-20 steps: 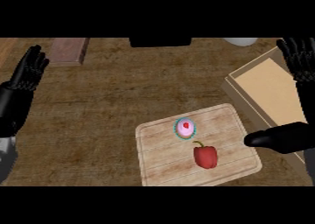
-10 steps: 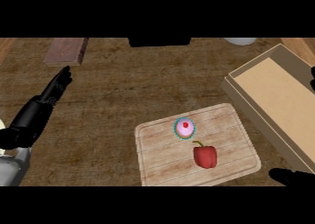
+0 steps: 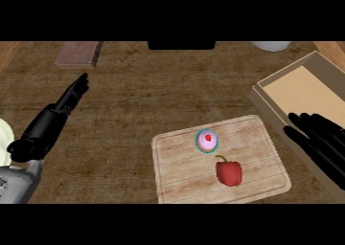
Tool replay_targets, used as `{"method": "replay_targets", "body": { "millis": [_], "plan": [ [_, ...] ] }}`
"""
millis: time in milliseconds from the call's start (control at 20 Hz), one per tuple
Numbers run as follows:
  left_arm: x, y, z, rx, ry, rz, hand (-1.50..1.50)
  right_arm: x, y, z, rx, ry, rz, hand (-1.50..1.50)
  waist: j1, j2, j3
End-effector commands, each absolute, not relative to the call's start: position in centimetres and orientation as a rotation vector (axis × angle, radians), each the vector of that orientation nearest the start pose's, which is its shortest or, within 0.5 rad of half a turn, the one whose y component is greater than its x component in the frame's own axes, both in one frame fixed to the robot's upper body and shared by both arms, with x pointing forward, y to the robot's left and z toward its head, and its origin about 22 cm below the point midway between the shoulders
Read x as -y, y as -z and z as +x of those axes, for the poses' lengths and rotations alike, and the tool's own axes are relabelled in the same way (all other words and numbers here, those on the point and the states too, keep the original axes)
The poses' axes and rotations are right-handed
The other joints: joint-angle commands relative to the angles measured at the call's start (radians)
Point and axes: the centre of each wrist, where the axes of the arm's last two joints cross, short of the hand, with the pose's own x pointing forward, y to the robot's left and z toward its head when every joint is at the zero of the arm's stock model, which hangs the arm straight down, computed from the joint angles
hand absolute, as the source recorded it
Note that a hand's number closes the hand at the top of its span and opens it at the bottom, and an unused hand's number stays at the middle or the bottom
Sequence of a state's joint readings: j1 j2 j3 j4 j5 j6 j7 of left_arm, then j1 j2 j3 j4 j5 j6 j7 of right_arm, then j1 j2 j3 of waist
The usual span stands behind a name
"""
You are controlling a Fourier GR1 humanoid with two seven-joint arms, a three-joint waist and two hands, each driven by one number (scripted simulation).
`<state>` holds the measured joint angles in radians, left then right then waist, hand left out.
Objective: Pick the bell pepper from the cutting board and place it in the cardboard box
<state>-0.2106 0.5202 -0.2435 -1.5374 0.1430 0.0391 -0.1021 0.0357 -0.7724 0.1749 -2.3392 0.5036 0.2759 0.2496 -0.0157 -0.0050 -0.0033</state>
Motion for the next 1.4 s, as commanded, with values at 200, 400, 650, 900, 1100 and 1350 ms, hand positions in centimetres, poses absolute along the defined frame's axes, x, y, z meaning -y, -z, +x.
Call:
{"method": "replay_targets", "body": {
  "millis": [200,400,650,900,1100,1350],
  "plan": [
    [-26.4,-7.4,29.1,1.747,0.547,0.073,0.0,20.8,-19.3,14.1,1.346,-1.619,-0.936,-1.5,0.025,0.001,-0.003],
    [-26.0,-6.5,29.1,1.738,0.555,0.098,0.0,19.1,-19.1,14.0,1.223,-1.661,-1.03,-1.5,0.023,-0.002,-0.004],
    [-27.5,-6.8,30.0,1.751,0.537,0.1,0.0,15.9,-18.0,13.0,1.104,-1.692,-1.037,-1.5,0.01,-0.001,-0.003],
    [-26.3,-6.7,28.5,1.752,0.541,0.073,0.0,11.7,-14.7,13.5,1.031,-1.65,-1.027,-1.5,0.021,-0.001,0.001],
    [-25.7,-5.9,28.6,1.738,0.534,0.085,0.0,9.1,-12.1,14.2,0.985,-1.68,-1.055,-1.5,0.018,0.001,0.002],
    [-27.5,-6.3,29.5,1.743,0.531,0.096,0.0,7.6,-11.2,15.0,0.981,-1.655,-1.149,-1.5,0.012,0.003,0.002]
  ]
}}
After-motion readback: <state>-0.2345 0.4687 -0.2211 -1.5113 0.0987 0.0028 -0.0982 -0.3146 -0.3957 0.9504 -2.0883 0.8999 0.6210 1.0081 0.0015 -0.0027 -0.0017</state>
